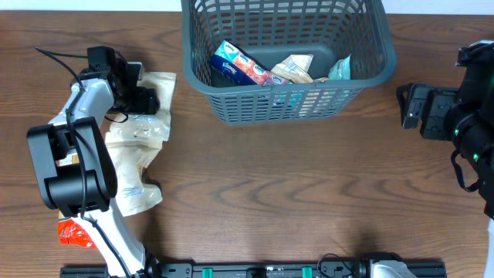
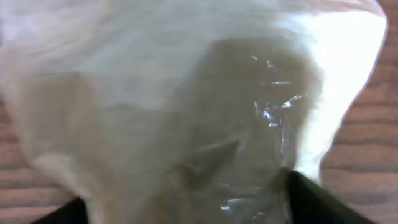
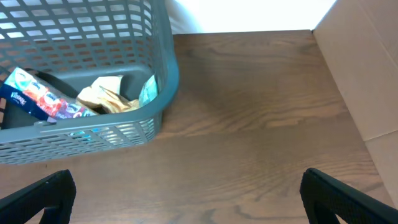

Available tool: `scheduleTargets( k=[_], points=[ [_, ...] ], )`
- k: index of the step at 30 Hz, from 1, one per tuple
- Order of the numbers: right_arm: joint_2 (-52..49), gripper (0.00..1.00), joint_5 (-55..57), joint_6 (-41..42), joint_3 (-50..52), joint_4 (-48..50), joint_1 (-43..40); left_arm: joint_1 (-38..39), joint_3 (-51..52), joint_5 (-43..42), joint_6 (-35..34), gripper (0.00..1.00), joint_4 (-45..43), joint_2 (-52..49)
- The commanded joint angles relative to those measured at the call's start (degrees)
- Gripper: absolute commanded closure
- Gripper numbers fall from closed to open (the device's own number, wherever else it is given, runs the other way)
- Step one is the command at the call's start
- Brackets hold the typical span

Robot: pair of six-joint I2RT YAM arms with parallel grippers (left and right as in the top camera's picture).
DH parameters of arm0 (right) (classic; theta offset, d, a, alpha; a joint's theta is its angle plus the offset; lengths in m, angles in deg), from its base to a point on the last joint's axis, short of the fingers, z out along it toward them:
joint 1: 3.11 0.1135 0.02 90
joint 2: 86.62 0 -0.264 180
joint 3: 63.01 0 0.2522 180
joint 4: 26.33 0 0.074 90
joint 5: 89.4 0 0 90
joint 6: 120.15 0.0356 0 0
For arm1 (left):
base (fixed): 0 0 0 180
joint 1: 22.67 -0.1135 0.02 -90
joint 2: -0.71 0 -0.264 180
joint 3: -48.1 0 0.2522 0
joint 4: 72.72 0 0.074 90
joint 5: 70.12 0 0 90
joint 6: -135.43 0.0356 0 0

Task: Pack container
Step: 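Grasp the large translucent beige pouch with the left gripper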

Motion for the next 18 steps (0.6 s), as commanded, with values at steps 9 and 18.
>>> scheduleTargets(
  k=[9,18],
  points=[
    [0.2,0.01,0.0,0.8,0.0,-1.0,0.3,0.1,-0.4,0.1,0.2,0.89,-0.1,-1.0],
    [0.2,0.01,0.0,0.8,0.0,-1.0,0.3,0.1,-0.4,0.1,0.2,0.94,0.6,0.1]
  ],
)
